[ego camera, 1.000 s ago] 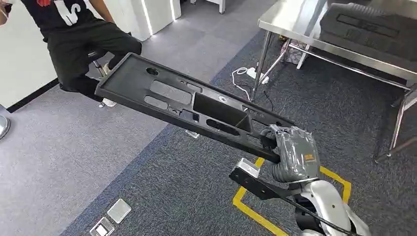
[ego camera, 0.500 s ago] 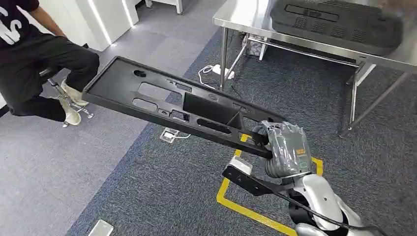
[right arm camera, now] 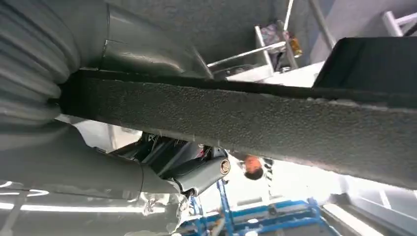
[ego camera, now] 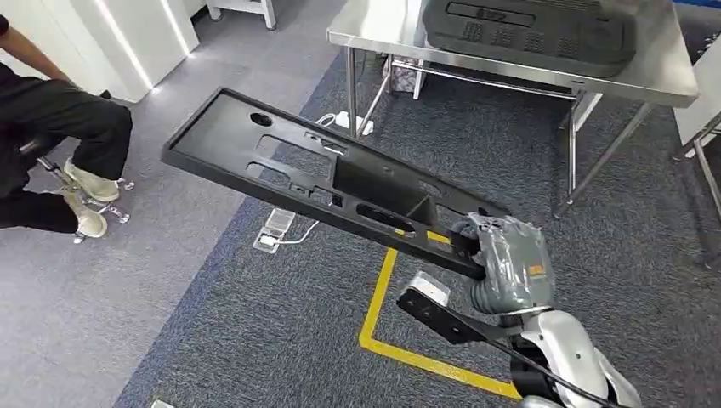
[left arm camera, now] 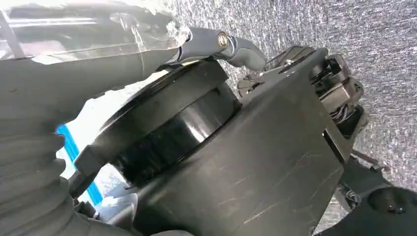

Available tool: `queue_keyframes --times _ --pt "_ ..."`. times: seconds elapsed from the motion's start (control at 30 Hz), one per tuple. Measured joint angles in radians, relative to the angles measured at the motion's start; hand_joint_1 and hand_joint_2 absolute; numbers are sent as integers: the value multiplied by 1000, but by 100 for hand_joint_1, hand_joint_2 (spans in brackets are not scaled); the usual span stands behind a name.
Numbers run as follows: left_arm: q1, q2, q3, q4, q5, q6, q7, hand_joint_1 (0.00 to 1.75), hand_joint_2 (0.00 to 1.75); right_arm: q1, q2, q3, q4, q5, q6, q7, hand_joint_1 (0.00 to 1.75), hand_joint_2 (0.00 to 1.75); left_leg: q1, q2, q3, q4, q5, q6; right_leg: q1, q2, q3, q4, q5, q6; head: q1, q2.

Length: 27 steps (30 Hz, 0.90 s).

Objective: Take the parts from the cabinet and place them on the table.

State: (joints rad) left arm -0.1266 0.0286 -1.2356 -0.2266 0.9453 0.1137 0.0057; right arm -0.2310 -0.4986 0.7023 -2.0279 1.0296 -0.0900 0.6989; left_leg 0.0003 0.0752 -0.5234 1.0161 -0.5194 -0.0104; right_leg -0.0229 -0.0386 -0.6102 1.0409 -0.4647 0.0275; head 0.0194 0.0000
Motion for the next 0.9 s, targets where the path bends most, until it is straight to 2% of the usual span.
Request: queue_keyframes --times 0.03,0.07,0.1,0.13,0.17,0.23,0.27,0.3,0.33,0.37,0.4,0.43,0.47,0.53,0.57,0.6,0.63,0.67,0.7,0.73,0.77,0.8,0.83,0.9 --pt "-1 0 0 0 0 0 1 0 175 0 0 0 0 0 0 0 175 175 3 6 5 -4 0 -5 0 9 -1 1 -1 -8 -8 0" --pt "-2 0 0 0 1 0 6 0 175 -2 0 0 0 0 0 0 175 175 5 11 8 -4 -4 -12 -1 16 0 -2 1 -16 -8 0" --pt "-3 1 0 0 3 0 11 0 175 -2 0 0 -2 0 0 0 175 175 10 -13 9 13 -18 -19 -5 21 3 -5 3 -22 -11 0" --pt "-3 1 0 0 5 0 18 0 175 -5 0 0 -2 0 0 0 175 175 11 -43 -10 57 -49 -21 -5 27 3 -5 2 -28 -22 0" --pt "-2 1 0 0 7 3 24 0 175 -6 0 0 -2 1 0 0 175 175 11 -57 -45 133 -91 -22 -4 32 3 -5 2 -32 -31 0" --pt "-4 5 2 0 11 3 32 0 175 -5 0 0 -2 0 1 0 175 175 9 -66 -119 286 -150 -23 1 48 3 -4 0 -35 -39 0" --pt "-8 6 2 0 13 3 39 0 175 -5 0 0 -2 0 2 0 175 175 7 -68 -136 318 -147 -22 3 59 5 -4 0 -36 -42 0" --pt "-8 7 2 0 17 4 46 0 175 -5 0 0 -2 0 2 0 175 175 5 -68 -129 300 -119 -17 4 71 7 -4 -1 -36 -44 0" --pt "-8 8 2 0 18 6 54 0 175 -5 0 0 -2 0 2 0 175 175 4 -69 -104 239 -73 -10 6 84 11 -4 -1 -37 -49 0" --pt "-8 10 2 0 18 10 58 0 175 -5 0 0 -2 0 2 0 175 175 3 -79 -71 155 -20 -2 7 97 15 -4 -2 -37 -53 0" --pt "-5 10 2 0 18 11 61 0 175 -6 1 0 -2 0 2 0 175 175 1 -106 -40 70 27 7 8 108 18 -4 -3 -35 -57 0" --pt "0 16 1 3 18 13 64 0 175 -7 1 0 -2 0 2 0 175 175 3 -150 -31 42 21 15 11 115 14 -4 -3 -32 -54 0" --pt "1 16 2 3 18 13 64 0 175 -7 1 0 -2 0 3 0 175 175 2 -145 -24 17 23 15 7 131 10 -2 -2 -28 -52 0" --pt "-6 16 2 3 18 13 65 0 175 -5 1 0 -2 0 3 0 175 175 -5 -129 -21 8 12 17 -2 146 2 -10 6 -15 -56 0" --pt "-7 16 2 3 18 13 65 0 175 -5 1 0 -2 0 3 0 175 175 -3 -121 -18 -4 18 22 1 155 2 -14 10 -7 -58 0" --pt "-7 16 2 3 18 13 65 0 175 -3 1 0 -2 0 3 0 175 175 10 -107 -10 -22 28 26 1 131 3 -7 3 -6 -58 0" --pt "-6 16 1 2 18 13 66 0 175 -6 1 0 -2 0 3 0 175 175 9 -99 -4 -30 31 32 10 80 -8 19 -17 -2 -45 0" --pt "-5 16 1 2 18 13 66 0 175 -9 1 0 -2 0 3 0 175 175 9 -87 -4 -30 31 34 7 57 -40 81 -56 1 -35 0" --pt "-4 16 2 3 19 13 66 0 175 -8 1 0 -2 0 3 0 175 175 8 -75 -5 -30 31 35 5 50 -82 168 -96 6 -29 0" --pt "-4 16 2 3 19 13 66 0 175 -7 1 0 -2 0 3 0 175 175 8 -64 -5 -29 29 35 2 49 -118 241 -122 10 -23 0" --pt "-4 16 2 3 19 13 66 0 175 -7 1 0 -2 0 3 0 175 175 8 -53 -4 -29 28 35 -1 49 -142 286 -129 14 -19 0" --pt "-4 16 2 3 19 13 66 0 175 -7 1 0 0 0 4 0 175 175 9 -43 -3 -28 26 34 -3 47 -142 282 -112 17 -16 0" --pt "-5 16 2 2 19 13 66 0 175 -6 1 0 0 0 4 0 175 175 11 -32 0 -27 22 30 -5 42 -116 231 -74 19 -13 0" --pt "-5 16 2 2 19 13 66 0 175 -6 1 0 0 0 4 0 175 175 11 -32 0 -26 21 30 -5 42 -114 227 -72 20 -13 0"
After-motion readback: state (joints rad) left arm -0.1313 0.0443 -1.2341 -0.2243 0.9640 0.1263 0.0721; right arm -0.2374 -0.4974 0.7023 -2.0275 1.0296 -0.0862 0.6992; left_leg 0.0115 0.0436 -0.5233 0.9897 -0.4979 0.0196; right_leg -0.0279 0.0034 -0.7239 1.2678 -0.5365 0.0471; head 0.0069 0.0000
